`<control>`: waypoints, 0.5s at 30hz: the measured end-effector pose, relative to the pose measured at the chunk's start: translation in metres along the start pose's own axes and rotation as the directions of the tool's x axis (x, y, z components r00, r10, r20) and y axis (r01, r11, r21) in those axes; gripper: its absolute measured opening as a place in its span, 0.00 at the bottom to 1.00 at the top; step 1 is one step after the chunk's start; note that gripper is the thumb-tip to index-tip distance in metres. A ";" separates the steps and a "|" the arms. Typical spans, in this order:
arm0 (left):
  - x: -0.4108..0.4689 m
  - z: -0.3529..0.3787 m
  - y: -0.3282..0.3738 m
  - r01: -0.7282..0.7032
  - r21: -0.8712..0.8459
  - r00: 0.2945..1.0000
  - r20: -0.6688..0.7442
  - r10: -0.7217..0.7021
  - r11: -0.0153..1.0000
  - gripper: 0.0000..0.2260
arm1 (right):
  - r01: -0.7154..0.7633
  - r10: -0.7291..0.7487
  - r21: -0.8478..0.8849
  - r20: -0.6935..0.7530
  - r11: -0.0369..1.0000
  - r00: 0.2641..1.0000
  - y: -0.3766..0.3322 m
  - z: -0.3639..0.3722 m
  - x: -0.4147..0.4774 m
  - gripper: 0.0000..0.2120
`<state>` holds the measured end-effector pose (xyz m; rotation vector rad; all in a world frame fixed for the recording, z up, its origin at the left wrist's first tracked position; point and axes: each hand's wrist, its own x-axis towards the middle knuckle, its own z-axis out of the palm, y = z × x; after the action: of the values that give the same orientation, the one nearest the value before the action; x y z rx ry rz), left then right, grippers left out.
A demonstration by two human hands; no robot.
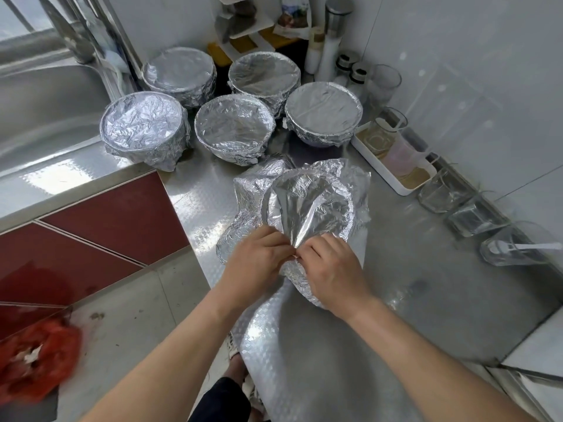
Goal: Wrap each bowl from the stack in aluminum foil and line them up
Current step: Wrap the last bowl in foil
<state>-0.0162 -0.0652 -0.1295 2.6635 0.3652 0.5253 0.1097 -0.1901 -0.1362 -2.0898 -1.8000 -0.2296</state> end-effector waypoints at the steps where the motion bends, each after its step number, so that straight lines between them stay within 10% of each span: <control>1: -0.002 -0.001 0.000 -0.007 0.000 1.000 -0.014 0.007 1.000 0.14 | -0.002 0.002 -0.005 0.004 1.000 1.000 -0.003 0.001 -0.001 0.04; 15: -0.012 -0.020 0.000 0.014 -0.011 0.997 0.082 -0.013 1.000 0.13 | -0.005 0.002 0.092 0.036 0.996 0.999 -0.001 -0.019 -0.013 0.05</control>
<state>-0.0351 -0.0627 -0.1159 2.6603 0.3540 0.4109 0.1092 -0.2092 -0.1230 -2.0457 -1.7925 -0.1064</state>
